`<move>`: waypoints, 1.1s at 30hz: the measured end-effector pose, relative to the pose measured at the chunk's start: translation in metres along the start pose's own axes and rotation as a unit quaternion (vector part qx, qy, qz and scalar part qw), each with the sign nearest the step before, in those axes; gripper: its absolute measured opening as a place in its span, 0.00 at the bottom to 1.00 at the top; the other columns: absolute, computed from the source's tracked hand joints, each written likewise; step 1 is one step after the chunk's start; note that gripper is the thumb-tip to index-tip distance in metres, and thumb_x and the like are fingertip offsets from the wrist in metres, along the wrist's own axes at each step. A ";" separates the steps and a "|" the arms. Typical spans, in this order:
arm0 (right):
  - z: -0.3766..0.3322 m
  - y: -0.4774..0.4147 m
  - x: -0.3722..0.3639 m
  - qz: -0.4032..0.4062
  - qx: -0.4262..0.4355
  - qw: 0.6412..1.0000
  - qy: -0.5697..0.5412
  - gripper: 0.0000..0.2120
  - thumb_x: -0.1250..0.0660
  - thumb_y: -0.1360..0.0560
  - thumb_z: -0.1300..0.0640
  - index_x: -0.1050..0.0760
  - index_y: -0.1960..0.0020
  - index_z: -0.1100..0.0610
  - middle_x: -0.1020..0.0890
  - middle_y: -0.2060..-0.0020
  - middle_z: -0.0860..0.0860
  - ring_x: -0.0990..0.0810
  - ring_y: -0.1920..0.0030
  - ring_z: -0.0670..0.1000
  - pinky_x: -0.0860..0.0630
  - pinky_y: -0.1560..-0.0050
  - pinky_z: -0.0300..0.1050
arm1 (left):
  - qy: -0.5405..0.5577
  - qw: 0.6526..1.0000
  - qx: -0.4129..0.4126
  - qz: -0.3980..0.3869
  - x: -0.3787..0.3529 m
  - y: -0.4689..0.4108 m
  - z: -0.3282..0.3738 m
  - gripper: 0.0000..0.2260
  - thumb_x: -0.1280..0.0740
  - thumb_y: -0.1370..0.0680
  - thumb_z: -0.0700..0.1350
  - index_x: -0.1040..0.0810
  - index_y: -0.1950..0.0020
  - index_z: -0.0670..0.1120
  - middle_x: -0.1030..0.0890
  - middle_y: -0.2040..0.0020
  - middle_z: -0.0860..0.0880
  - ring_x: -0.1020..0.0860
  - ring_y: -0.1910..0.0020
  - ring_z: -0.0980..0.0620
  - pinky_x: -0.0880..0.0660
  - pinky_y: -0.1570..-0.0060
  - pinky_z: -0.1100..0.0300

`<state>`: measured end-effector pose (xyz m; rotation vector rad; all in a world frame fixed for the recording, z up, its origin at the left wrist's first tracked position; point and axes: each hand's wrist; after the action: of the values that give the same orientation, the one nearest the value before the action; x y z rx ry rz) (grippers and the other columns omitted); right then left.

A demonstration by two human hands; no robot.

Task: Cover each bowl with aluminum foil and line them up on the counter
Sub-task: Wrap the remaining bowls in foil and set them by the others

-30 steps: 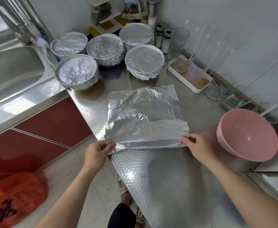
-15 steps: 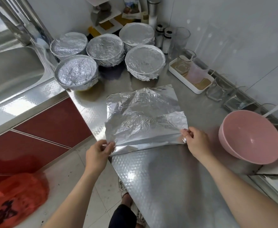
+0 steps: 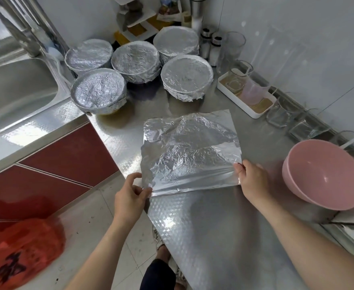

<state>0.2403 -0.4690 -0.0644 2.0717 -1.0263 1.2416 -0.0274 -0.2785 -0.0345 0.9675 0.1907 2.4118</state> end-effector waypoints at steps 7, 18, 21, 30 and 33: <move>0.003 0.007 -0.004 0.041 -0.012 0.999 -0.013 0.17 0.37 0.22 0.50 0.28 0.62 0.62 0.22 0.69 0.62 0.26 0.60 0.64 0.28 0.61 0.56 | -0.135 0.986 -0.092 -0.023 0.002 0.001 0.000 0.10 0.31 0.22 0.46 0.26 0.43 0.55 0.21 0.70 0.55 0.24 0.70 0.60 0.34 0.70 0.69; 0.004 0.004 -0.013 0.078 -0.040 0.996 0.017 0.06 0.34 0.24 0.54 0.25 0.50 0.56 0.18 0.68 0.58 0.26 0.60 0.63 0.27 0.60 0.54 | -0.259 0.953 -0.155 -0.023 -0.003 -0.008 -0.012 0.13 0.34 0.20 0.52 0.21 0.36 0.56 0.28 0.63 0.56 0.25 0.63 0.50 0.37 0.65 0.59; 0.001 0.006 -0.012 0.091 -0.035 0.994 0.044 0.10 0.33 0.24 0.57 0.24 0.44 0.59 0.19 0.65 0.62 0.24 0.59 0.65 0.29 0.60 0.53 | -0.270 0.952 -0.139 -0.038 -0.002 -0.006 -0.010 0.17 0.35 0.22 0.58 0.24 0.33 0.58 0.27 0.61 0.56 0.22 0.57 0.48 0.35 0.64 0.58; -0.039 0.024 -0.006 0.142 0.055 0.985 0.085 0.18 0.38 0.26 0.58 0.26 0.36 0.59 0.22 0.42 0.58 0.25 0.42 0.62 0.28 0.47 0.58 | -0.319 0.942 -0.098 -0.027 -0.008 0.002 0.004 0.27 0.34 0.30 0.70 0.30 0.34 0.62 0.20 0.47 0.55 0.20 0.51 0.50 0.27 0.60 0.59; -0.088 0.058 -0.037 0.049 0.204 0.975 0.077 0.22 0.45 0.22 0.53 0.30 0.30 0.60 0.27 0.31 0.55 0.31 0.30 0.58 0.38 0.33 0.59 | -0.326 0.941 -0.088 -0.015 -0.010 0.003 0.005 0.28 0.34 0.31 0.71 0.32 0.34 0.62 0.20 0.47 0.54 0.19 0.52 0.49 0.24 0.57 0.57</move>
<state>0.1380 -0.4249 -0.0548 2.1936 -0.8667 1.7567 -0.0197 -0.2865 -0.0361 1.5889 -0.2458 1.9086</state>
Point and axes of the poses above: each hand's wrist, its own y-axis away from the middle knuckle, its own x-axis out of the back of the hand, z = x × y
